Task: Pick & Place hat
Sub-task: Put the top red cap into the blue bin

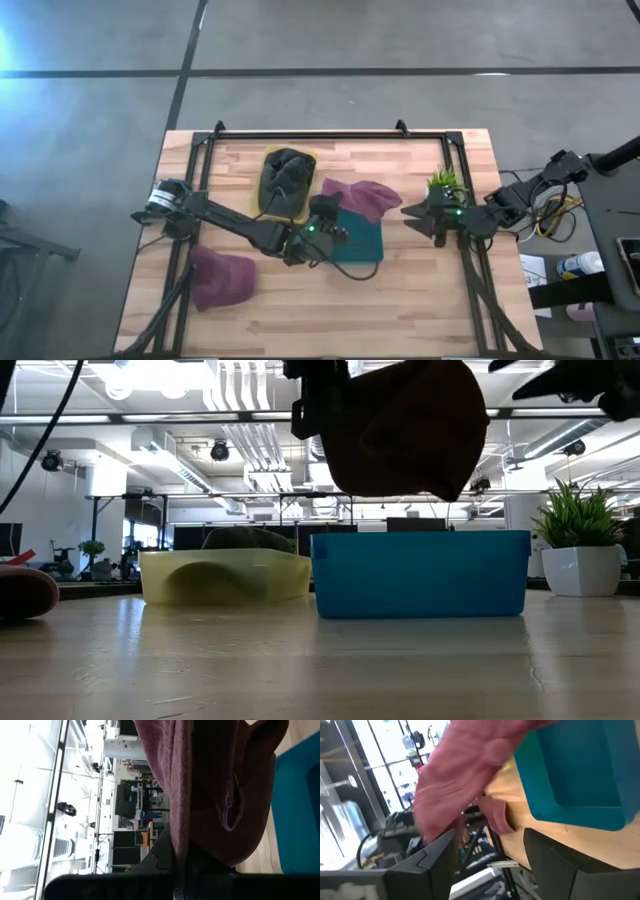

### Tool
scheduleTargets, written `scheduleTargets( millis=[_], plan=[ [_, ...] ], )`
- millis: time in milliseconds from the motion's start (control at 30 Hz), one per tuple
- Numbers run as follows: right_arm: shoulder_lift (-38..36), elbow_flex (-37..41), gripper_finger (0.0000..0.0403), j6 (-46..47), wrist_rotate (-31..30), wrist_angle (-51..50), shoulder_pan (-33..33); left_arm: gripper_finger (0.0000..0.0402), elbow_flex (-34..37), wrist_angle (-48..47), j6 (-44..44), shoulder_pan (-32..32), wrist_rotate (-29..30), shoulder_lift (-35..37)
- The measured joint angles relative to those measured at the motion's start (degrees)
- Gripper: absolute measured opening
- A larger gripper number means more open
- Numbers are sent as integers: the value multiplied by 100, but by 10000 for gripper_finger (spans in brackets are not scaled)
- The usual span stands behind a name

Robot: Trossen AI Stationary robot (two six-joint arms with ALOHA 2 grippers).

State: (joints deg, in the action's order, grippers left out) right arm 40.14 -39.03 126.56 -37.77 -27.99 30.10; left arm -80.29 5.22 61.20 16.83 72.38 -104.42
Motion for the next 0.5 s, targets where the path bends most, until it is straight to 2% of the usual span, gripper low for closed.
scheduleTargets(
  millis=[233, 433, 500],
  plan=[
    [-48, 571, 219, -38, -644, 1175, -302, 5, -2, 221, 5, 1, 0, 2],
    [-81, 869, 219, -28, -623, 1675, -529, 5, -2, 285, -13, 16, 5, 2],
    [-76, 881, 219, -206, -822, 2069, -536, 5, -2, 294, -51, 16, 22, 2]
  ],
)
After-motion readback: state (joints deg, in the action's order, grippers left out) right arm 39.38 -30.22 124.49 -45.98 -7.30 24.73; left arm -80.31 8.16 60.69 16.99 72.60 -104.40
